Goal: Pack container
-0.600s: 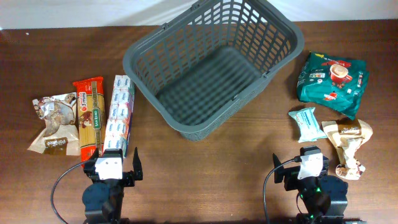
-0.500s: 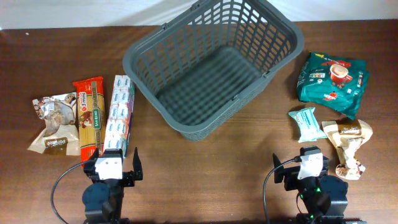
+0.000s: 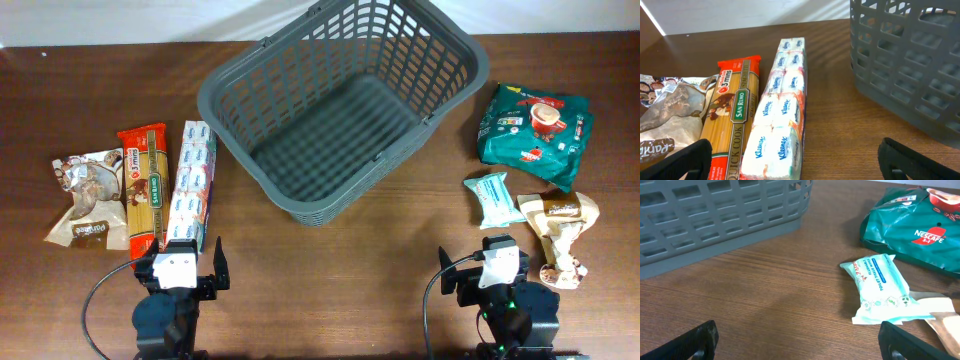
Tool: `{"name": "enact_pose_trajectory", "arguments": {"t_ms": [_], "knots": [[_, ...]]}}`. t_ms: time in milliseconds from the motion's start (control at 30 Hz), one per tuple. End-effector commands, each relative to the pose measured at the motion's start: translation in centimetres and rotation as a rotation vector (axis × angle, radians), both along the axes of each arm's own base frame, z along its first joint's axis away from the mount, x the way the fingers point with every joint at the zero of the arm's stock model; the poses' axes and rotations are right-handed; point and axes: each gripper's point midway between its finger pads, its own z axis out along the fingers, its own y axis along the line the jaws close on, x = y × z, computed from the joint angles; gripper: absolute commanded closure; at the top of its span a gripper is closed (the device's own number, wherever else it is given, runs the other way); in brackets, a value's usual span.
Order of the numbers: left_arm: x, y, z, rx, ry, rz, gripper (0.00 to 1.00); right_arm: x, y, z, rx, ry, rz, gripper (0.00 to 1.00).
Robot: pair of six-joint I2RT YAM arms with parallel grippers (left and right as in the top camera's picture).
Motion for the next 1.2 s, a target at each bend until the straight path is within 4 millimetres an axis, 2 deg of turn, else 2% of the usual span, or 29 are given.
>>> {"name": "enact_pose_trajectory", "arguments": {"t_ms": [0,867,1067,1167], "knots": [[0.0,-0.3,-0.1,0.006,-0.005,-0.017,0.01,0.0,0.0,-0.1,-0.003,-0.004,0.001,0.01],[0.0,-0.3,-0.1,0.006,-0.005,-0.017,0.01,0.0,0.1,0.0,0.003,-0.007,0.001,0.01],[0.0,-0.3,-0.1,0.006,-0.005,-0.017,0.01,-0.1,1.4,0.3,0.220,0.017,-0.017,0.01],[0.0,-0.3,-0.1,0.006,-0.005,-0.017,0.01,0.3,2.0,1.7,0.329,-0.017,-0.019,0.01]]}}
